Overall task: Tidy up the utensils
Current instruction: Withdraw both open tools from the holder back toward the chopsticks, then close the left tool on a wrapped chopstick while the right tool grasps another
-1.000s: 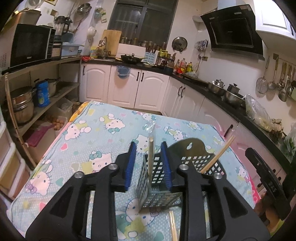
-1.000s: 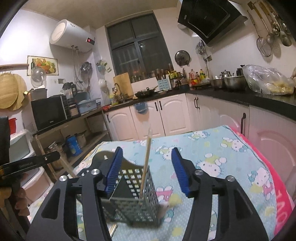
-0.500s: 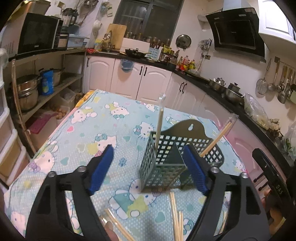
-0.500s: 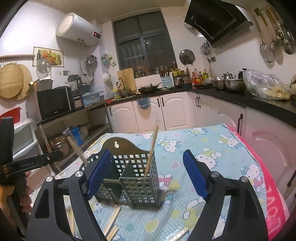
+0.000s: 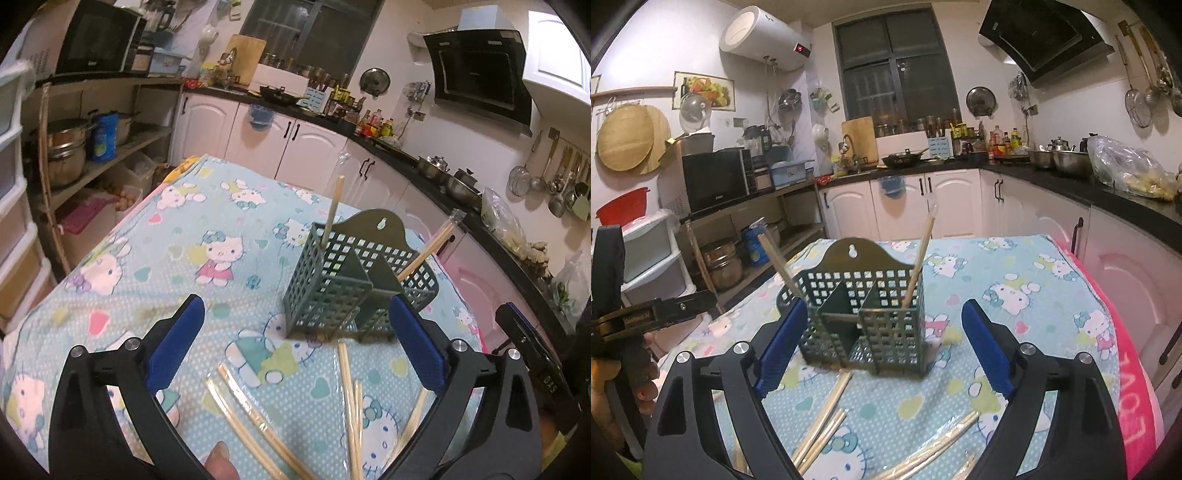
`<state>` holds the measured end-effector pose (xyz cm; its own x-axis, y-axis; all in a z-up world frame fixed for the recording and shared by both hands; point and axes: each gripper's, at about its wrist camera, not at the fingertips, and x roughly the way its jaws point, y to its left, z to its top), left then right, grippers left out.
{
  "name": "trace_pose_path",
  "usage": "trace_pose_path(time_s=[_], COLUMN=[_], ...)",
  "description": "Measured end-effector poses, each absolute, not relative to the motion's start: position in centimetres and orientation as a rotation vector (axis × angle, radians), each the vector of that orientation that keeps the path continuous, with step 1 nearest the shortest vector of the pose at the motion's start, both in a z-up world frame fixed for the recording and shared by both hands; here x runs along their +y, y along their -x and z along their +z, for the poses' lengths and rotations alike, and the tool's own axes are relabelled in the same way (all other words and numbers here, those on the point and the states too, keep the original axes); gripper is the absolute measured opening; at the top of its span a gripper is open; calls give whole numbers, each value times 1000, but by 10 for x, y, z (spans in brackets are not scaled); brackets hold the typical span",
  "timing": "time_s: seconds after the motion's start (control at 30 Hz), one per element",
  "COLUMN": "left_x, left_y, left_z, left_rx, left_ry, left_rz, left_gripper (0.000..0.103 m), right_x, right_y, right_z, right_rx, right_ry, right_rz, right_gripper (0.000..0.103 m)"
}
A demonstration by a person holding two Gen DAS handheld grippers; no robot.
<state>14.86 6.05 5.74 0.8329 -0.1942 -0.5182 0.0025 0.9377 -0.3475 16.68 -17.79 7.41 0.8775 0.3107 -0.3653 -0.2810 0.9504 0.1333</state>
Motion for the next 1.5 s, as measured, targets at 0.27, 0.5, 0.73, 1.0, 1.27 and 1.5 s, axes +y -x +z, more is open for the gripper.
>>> trace_pose_path(time_s=[0.27,0.5,0.73,1.0,1.27,1.5], left_x=[73,85,86,80,80,85], left_y=[-134,-124,-117,-113,-118,-130], left_z=[43,27,10,-13,-41,-57], left_rx=[623,669,719,800,897,945], left_ry=[364,374,372,368,429,484], left_rz=[-79,-54,-65,-92,-121,-122], left_gripper=[91,91,91,68,39,22], right_x=[-175,-172,-173,-186,-208,-223], right_y=[-156,-147,-138,-131,-159,-192], right_z=[68,56,45,22,-6,-32], right_rx=[437,479,522,608,770,868], right_ry=[-73,-64,-61,-81,-144,-190], right_rz=[327,337,338,318,259,203], right_gripper=[83,83,83,83,68,62])
